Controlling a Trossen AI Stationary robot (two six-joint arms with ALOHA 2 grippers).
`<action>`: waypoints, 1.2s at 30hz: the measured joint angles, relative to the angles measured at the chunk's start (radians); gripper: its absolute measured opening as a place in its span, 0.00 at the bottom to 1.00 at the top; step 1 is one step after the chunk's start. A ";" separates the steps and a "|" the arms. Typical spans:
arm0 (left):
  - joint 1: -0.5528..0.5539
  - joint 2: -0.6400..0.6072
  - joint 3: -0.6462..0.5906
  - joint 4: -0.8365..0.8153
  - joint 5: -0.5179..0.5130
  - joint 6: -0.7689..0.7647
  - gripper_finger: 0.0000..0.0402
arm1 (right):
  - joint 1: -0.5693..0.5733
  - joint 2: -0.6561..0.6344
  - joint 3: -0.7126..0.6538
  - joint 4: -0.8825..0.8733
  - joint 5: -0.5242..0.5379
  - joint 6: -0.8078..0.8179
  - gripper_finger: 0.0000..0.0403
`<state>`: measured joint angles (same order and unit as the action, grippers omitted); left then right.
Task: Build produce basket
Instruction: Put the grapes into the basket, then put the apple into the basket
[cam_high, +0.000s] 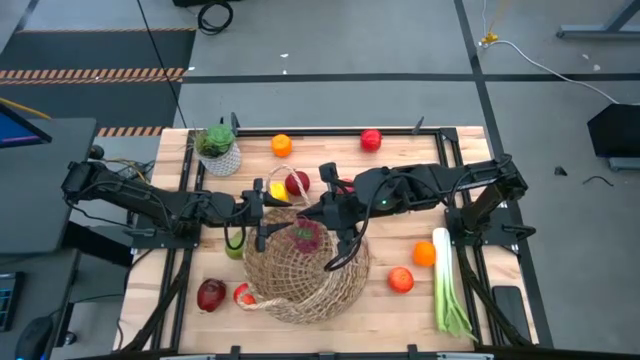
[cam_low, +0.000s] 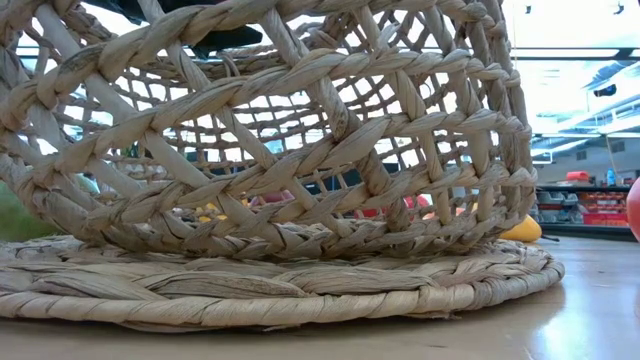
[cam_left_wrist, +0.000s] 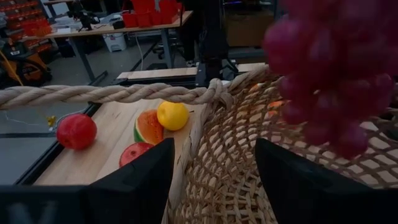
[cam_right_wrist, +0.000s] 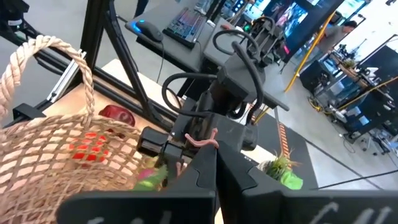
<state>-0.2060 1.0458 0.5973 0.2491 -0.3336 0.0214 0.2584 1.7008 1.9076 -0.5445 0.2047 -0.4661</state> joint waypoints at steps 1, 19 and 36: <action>0.000 0.000 0.000 -0.001 0.000 -0.010 0.58 | 0.000 0.000 0.000 -0.007 0.000 0.006 0.01; -0.002 -0.048 -0.001 -0.011 0.001 -0.102 0.58 | 0.001 0.000 -0.007 -0.116 0.000 0.224 0.03; -0.131 -0.160 -0.001 -0.237 -0.053 -0.174 0.58 | 0.050 -0.001 -0.111 -0.071 0.003 0.469 0.38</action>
<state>-0.3370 0.8855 0.5968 0.0122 -0.3869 -0.1521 0.3085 1.7000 1.7963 -0.6153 0.2080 0.0026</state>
